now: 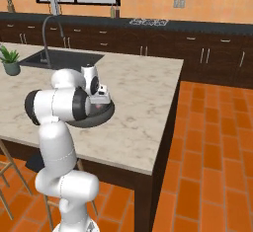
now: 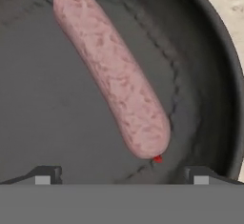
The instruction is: Place one bun and one sausage from the bowl on each plate.
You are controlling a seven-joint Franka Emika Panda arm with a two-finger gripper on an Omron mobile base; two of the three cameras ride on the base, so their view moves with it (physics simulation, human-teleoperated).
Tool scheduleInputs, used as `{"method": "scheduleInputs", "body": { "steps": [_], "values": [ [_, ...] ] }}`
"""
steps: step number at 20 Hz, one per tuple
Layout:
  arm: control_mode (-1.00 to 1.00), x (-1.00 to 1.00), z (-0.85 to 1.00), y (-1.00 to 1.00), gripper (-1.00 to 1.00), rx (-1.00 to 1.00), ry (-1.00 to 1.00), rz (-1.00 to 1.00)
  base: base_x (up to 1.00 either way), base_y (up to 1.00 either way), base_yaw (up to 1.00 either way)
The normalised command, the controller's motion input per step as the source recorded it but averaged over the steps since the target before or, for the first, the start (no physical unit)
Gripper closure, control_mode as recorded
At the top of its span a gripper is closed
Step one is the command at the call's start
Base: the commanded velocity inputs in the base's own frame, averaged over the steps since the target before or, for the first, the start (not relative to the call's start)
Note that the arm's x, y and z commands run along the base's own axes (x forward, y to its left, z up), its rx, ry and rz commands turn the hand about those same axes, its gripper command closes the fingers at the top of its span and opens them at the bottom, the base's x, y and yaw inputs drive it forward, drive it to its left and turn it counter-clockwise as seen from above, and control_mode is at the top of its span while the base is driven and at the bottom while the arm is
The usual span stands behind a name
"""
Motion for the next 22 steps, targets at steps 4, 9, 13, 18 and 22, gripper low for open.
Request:
{"method": "scheduleInputs", "body": {
  "steps": [4,9,13,18,22],
  "values": [
    [-1.0,0.24,-0.01,0.36,-1.0,0.0,0.0,0.02,0.0,0.0,0.0],
    [-1.0,0.24,-0.05,0.39,-1.0,0.0,0.01,0.06,0.0,0.0,0.0],
    [-1.0,0.33,-0.05,0.05,-1.0,0.0,0.0,0.02,0.0,0.0,0.0],
    [-1.0,0.13,-0.08,-0.07,-1.0,0.0,0.0,0.0,0.0,0.0,0.0],
    [-1.0,0.03,-0.45,0.0,-1.0,0.0,0.0,0.0,0.0,0.0,0.0]
  ]
}}
